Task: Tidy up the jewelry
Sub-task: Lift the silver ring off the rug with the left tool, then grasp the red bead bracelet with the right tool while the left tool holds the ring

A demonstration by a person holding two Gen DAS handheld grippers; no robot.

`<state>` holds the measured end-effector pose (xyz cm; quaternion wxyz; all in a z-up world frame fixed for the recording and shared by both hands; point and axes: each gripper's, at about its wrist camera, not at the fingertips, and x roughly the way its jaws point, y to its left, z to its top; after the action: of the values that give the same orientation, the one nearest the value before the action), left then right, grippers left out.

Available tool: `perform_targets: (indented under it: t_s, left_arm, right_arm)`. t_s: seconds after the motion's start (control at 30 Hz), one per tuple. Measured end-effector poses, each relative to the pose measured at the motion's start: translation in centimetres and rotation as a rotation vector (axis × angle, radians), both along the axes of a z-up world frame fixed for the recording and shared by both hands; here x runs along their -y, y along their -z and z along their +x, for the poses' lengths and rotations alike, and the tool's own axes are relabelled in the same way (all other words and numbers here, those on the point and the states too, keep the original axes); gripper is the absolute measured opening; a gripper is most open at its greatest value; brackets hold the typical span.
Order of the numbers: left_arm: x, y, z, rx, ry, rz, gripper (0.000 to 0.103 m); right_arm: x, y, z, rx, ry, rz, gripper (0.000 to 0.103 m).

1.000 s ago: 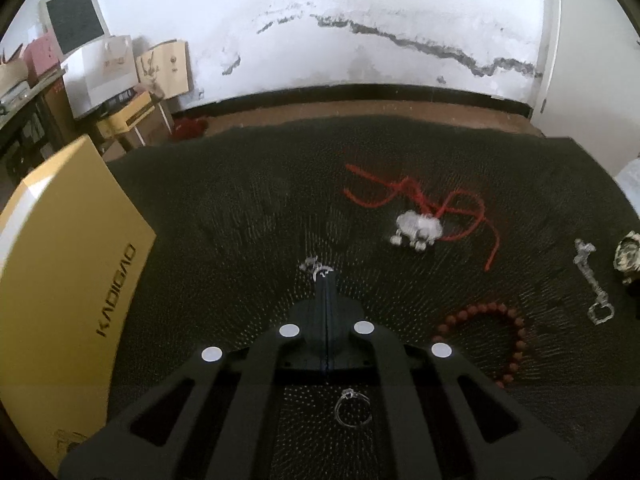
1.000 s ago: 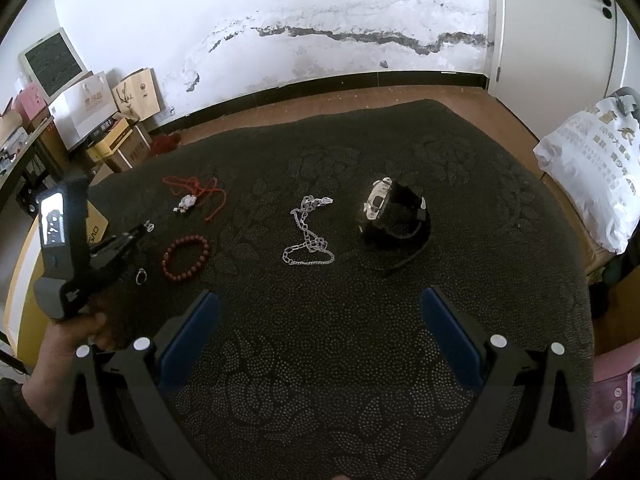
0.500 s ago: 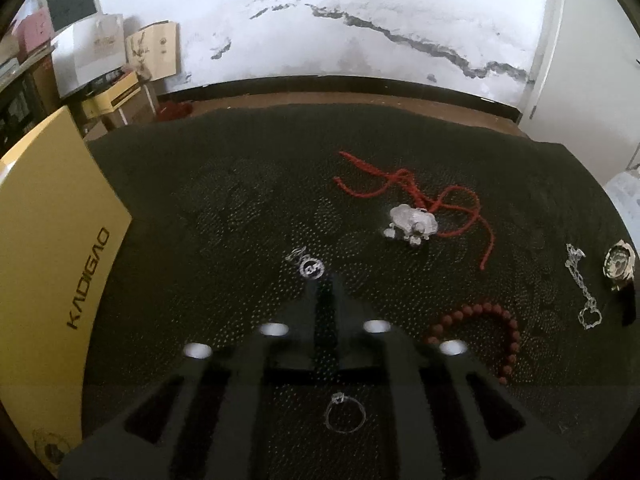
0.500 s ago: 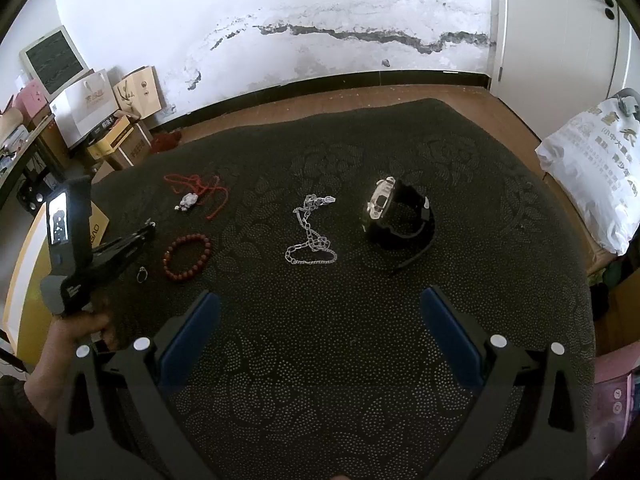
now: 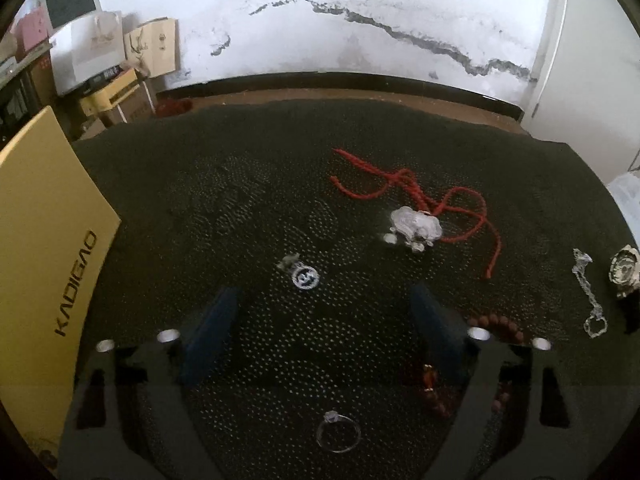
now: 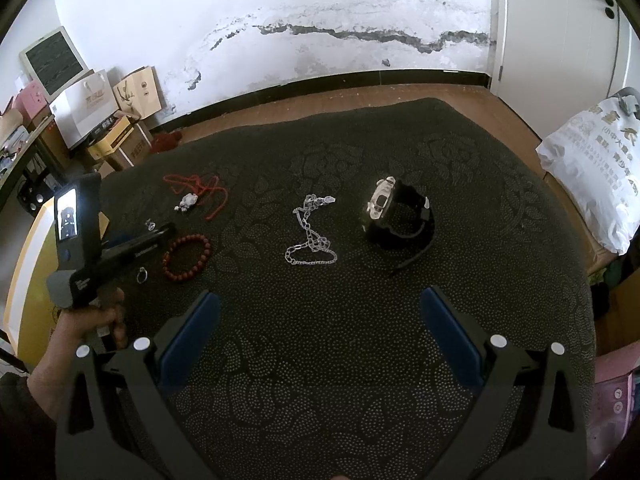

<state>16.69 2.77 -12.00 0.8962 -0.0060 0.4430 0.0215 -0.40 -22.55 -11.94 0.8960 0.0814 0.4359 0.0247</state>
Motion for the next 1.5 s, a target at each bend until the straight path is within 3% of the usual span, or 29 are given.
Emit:
perform_targets:
  t_s: [0.2,0.3,0.37,0.53,0.9,1.17,1.5]
  left_arm:
    - [-0.6,-0.2,0.1,0.022,-0.010,0.009,0.039]
    - [-0.3,-0.1,0.0,0.025,0.001,0.020,0.034]
    - [-0.4,-0.1,0.0,0.027,0.003,0.016,0.019]
    - [-0.5,0.0,-0.2,0.028,-0.004,0.016,0.013]
    - [0.3,-0.3,-0.6,0.031,0.012,0.038,0.012]
    - [-0.1,-3.0,-1.9,0.062,0.015,0.044,0.012]
    - [-2.1,-6.0,-5.4,0.067,0.026,0.012,0.012]
  right_arm:
    - [0.1,0.1,0.0,0.000,-0.001,0.008,0.097]
    - [0.1,0.2,0.0,0.001,-0.002,0.010,0.097]
    - [0.2,0.2,0.0,-0.001,-0.001,0.013,0.097]
    - [0.2,0.1,-0.1,0.000,-0.003,0.010,0.097]
    - [0.2,0.3,-0.1,-0.004,-0.001,0.010,0.097]
    - [-0.3,0.8,0.1,-0.014,-0.009,-0.005,0.097]
    - [-6.9,3.9,0.3,-0.019,-0.189,-0.086,0.097]
